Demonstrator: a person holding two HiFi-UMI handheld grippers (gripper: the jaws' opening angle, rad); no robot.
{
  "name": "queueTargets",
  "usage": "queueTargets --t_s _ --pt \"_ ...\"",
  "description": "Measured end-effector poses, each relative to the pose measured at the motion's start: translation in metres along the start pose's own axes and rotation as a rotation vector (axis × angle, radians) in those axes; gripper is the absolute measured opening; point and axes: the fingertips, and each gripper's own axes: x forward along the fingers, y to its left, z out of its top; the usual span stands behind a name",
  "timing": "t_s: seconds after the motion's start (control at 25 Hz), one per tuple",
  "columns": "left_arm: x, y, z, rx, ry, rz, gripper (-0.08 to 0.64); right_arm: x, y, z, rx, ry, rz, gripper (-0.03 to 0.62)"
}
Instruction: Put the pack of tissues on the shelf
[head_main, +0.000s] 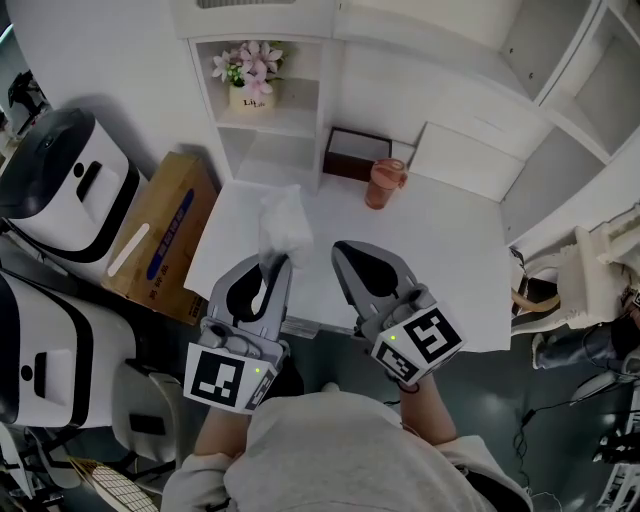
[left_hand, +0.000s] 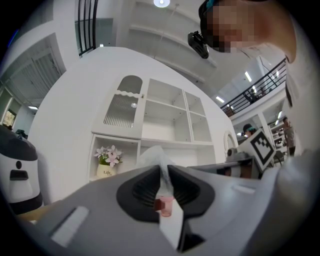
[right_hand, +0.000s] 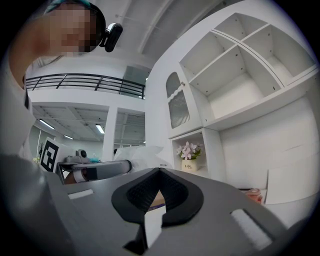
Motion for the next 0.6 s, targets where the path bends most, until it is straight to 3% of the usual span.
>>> queueTargets --t_s 0.6 --pt "0.044 0.056 0.001 -0.007 -0.019 -0.07 0.041 0.058 -0.025 0.009 -0.021 0.0 -0.072 0.0"
